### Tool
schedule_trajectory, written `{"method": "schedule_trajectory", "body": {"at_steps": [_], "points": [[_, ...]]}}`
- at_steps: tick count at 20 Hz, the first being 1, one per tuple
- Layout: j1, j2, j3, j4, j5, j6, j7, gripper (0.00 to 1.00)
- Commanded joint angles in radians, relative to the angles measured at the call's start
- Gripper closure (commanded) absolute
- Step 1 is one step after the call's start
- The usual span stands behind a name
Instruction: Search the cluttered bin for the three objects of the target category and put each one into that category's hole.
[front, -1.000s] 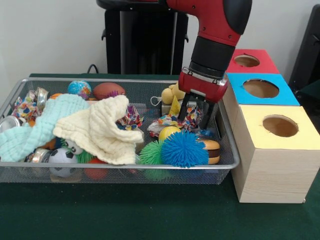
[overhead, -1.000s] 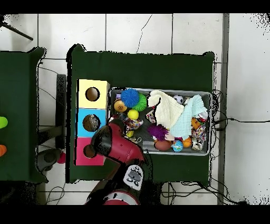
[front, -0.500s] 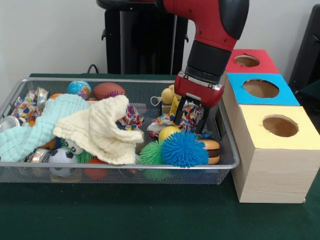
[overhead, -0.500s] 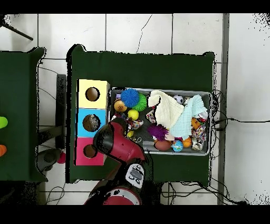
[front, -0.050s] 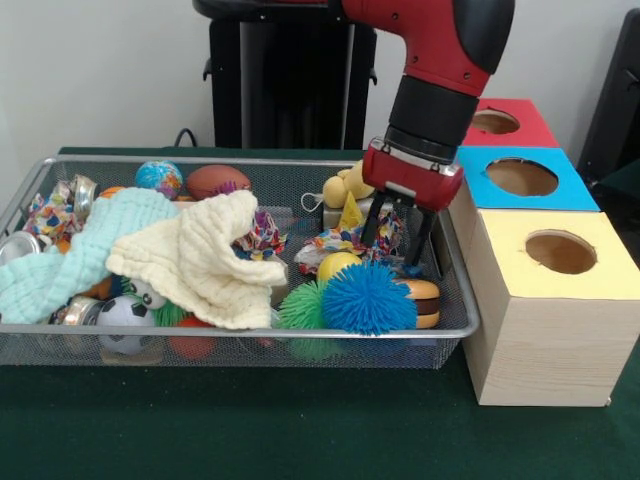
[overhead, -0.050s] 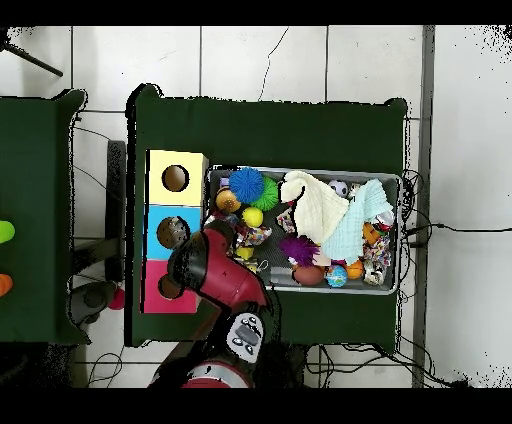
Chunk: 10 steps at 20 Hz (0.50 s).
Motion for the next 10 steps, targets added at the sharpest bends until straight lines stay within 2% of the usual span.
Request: {"method": "schedule_trajectory", "body": {"at_steps": [1,6,10], "points": [[0.079,-0.020,-0.020,-0.052,0.141,0.172,0.262,0.00],[0.107,-0.020,-0.047,-0.061,0.183,0.186,0.267,0.00],[0.054,-0.027,0.017,-0.044,0.141,0.096,0.256,0.00]]}}
